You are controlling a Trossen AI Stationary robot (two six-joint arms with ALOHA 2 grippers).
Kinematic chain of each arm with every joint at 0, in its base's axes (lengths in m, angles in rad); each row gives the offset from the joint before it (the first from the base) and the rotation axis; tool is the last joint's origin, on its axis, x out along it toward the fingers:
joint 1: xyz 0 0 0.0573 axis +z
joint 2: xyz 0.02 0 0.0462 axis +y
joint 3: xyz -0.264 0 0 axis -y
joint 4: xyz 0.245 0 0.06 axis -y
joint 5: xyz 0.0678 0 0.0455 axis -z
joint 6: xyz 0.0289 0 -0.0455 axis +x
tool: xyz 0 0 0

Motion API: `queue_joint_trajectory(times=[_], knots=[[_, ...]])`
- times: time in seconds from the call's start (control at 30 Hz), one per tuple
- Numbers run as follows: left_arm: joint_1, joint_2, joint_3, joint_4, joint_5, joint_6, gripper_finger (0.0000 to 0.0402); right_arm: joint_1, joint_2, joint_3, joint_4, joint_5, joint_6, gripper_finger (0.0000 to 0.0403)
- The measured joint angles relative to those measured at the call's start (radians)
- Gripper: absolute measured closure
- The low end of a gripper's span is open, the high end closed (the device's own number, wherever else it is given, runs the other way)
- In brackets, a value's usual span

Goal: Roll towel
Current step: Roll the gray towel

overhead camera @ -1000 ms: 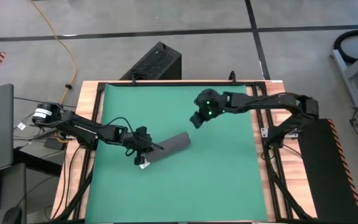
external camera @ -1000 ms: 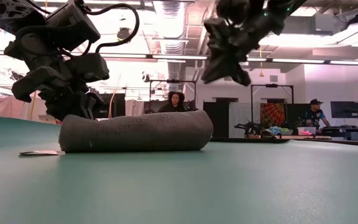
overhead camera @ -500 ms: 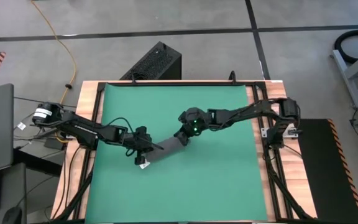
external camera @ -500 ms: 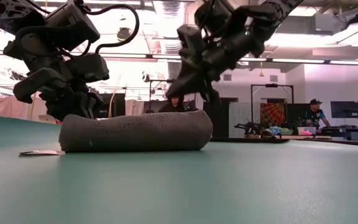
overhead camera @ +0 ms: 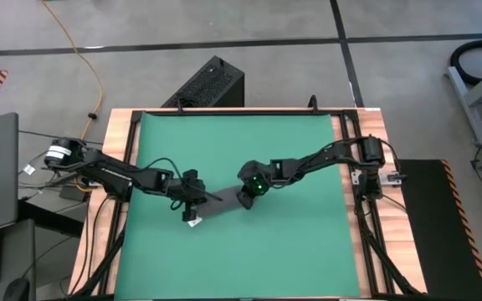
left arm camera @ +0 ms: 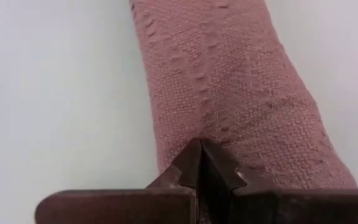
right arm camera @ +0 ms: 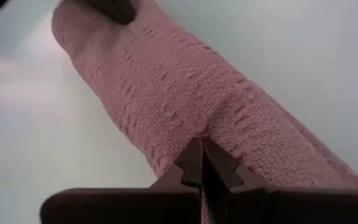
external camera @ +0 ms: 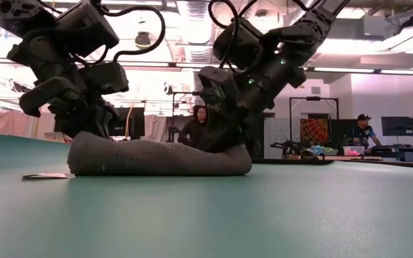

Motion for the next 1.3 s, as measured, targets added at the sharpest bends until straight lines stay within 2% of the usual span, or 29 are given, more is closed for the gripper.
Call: queue_joint_trajectory(times=[0.1,0.23,0.37,0.43,0.5,0.67,0.73,0.8,1.03,1.2,1.3], knots=[[0.000,0.001,0.051,-0.070,0.004,-0.014,0.0402,0.012,0.001,-0.002,-0.017,0.023,-0.002,0.0380],[-0.009,-0.039,0.166,-0.269,0.000,-0.027,0.0402,0.021,0.000,-0.002,-0.054,0.084,-0.005,0.0379],[-0.030,-0.115,0.283,-0.358,-0.102,-0.140,0.0402,0.020,0.000,-0.002,-0.057,0.087,-0.020,0.0379],[-0.050,-0.156,0.286,-0.281,-0.191,-0.272,0.0402,0.020,0.000,-0.002,-0.057,0.087,-0.022,0.0379],[-0.096,-0.193,0.239,-0.126,-0.301,-0.388,0.0402,0.020,0.000,-0.003,-0.048,0.090,-0.029,0.0379],[-0.301,-0.217,0.014,0.340,-0.656,-0.552,0.0402,0.020,0.001,-0.004,-0.027,0.108,-0.045,0.0379],[-0.368,-0.174,-0.044,0.466,-0.741,-0.605,0.0402,0.020,0.001,-0.004,-0.026,0.108,-0.045,0.0379],[-0.406,-0.113,-0.058,0.510,-0.800,-0.641,0.0402,0.020,0.001,-0.004,-0.024,0.108,-0.046,0.0379],[-0.422,0.132,0.060,0.509,-0.812,-0.688,0.0401,0.019,0.002,-0.004,-0.020,0.113,-0.047,0.0379],[-0.444,0.254,0.078,0.473,-0.882,-0.882,0.0402,0.019,0.002,-0.005,-0.020,0.113,-0.047,0.0379],[-0.470,0.293,0.079,0.449,-0.886,-0.971,0.0401,0.019,0.002,-0.004,-0.021,0.114,-0.047,0.0379]])
